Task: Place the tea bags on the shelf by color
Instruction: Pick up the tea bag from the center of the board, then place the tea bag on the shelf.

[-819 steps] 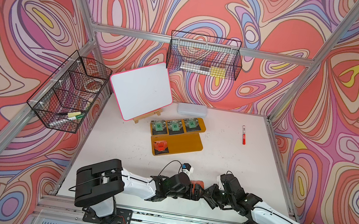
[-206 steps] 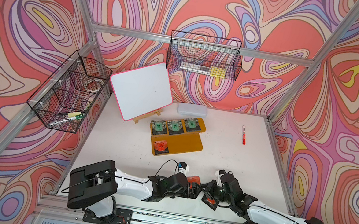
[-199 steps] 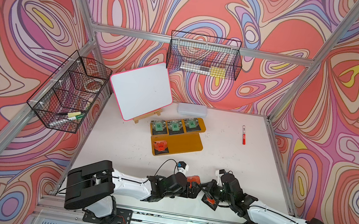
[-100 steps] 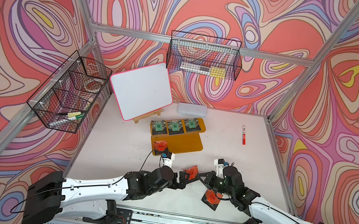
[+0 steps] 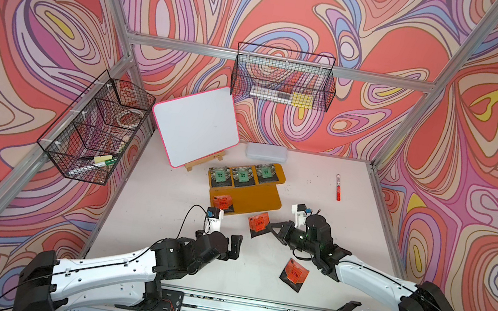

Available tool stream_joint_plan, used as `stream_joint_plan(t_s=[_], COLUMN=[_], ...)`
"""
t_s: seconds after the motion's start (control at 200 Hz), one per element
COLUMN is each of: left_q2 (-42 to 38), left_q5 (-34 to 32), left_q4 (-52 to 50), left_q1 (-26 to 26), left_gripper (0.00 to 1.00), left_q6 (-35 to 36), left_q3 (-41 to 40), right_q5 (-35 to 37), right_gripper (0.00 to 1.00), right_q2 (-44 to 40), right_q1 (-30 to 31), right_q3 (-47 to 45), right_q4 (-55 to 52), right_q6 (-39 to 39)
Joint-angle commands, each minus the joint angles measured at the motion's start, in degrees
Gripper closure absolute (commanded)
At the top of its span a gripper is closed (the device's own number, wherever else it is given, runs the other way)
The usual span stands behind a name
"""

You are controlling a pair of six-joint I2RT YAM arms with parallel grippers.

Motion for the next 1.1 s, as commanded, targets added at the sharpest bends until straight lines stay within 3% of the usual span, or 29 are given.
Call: stream_joint_plan(t_s=[0.0,0.356,1.097], left_q2=[-2.32,-7.71,-9.62], left_q5=[-4.09,-6.28,-6.97], left_q4=[-5.38,-8.58,-10.16], left_q1=[0.49,0.65,0.67], left_gripper=[0.01,0.01,0.01], left_q6=[1.63,1.48,0.93], left_q3=[0.67,-0.39,-0.57], right_q5=[-1.09,-2.05,-6.12], right_gripper=[1.00,1.00,1.00], right_q2=[3.08,13.16,32.49], right_q1=[-0.98,-2.75,-5.24], right_q3=[1.35,5.38,14.34], right_q4=[4.75,11.35,19.40], right_q6=[-1.19,-1.24,1.33])
